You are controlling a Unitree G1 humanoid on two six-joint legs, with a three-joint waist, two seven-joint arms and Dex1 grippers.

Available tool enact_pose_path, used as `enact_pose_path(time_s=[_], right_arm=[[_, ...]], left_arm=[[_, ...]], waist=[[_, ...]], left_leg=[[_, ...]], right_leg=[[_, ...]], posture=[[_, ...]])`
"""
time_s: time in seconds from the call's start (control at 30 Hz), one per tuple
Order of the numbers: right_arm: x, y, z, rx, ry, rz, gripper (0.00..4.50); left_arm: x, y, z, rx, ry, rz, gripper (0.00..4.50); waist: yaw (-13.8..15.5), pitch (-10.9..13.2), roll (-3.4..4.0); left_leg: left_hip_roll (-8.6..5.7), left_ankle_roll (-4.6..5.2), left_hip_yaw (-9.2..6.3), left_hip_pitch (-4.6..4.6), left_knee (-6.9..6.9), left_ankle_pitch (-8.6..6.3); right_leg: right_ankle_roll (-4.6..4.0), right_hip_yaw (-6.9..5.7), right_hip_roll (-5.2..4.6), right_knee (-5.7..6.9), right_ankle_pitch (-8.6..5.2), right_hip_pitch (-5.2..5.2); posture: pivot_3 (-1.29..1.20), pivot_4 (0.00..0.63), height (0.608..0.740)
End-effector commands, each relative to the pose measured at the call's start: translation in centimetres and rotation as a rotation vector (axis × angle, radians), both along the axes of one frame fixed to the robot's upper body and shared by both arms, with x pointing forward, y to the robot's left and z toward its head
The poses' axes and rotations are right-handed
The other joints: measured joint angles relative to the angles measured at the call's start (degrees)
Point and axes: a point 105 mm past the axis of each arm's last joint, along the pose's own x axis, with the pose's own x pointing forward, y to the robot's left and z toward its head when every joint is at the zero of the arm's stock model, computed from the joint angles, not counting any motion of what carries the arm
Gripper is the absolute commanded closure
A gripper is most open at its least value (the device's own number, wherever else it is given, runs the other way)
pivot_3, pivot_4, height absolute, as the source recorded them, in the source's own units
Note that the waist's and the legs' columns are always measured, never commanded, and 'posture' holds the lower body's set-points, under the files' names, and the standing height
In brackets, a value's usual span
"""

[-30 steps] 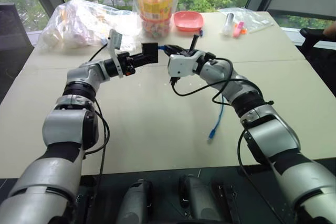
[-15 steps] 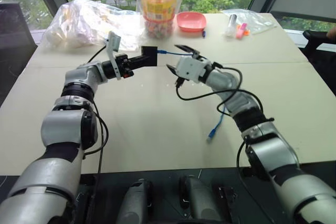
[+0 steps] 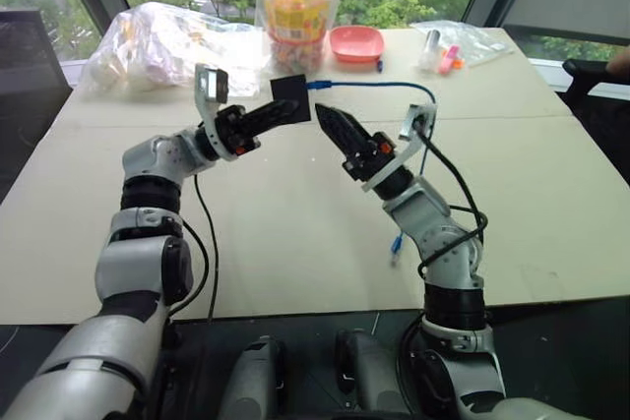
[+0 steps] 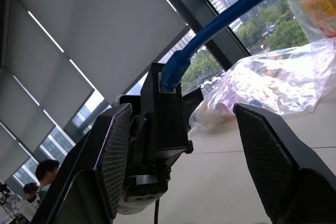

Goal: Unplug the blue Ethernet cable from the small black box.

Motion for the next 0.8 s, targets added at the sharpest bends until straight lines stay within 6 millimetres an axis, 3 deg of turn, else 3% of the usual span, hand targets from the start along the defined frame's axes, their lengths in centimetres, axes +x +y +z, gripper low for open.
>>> enact_pose_path(time_s=[0.03,0.8], right_arm=[[-0.7,0.1,1.7,0.039,-0.049,0.01,1.29],[-0.1,1.1,1.6,0.013,-0.049,0.026,1.29]], left_arm=[[-0.5,-0.1,1.3,-0.03,-0.031,-0.012,4.0],[-1.3,-0.8,0.3,0.013,-0.037,-0.035,4.0]], waist=[[0.11,0.0,0.0],[1.08,0.0,0.0]], left_leg=[[0.0,0.0,0.0,0.0,0.0,0.0],[-0.02,0.0,0.02,-0.04,0.0,0.0]], right_leg=[[0.0,0.0,0.02,0.01,0.0,0.0],[-0.01,0.0,0.07,-0.01,-0.02,-0.06]], posture=[[0.0,0.15,0.74],[0.0,0.15,0.74]])
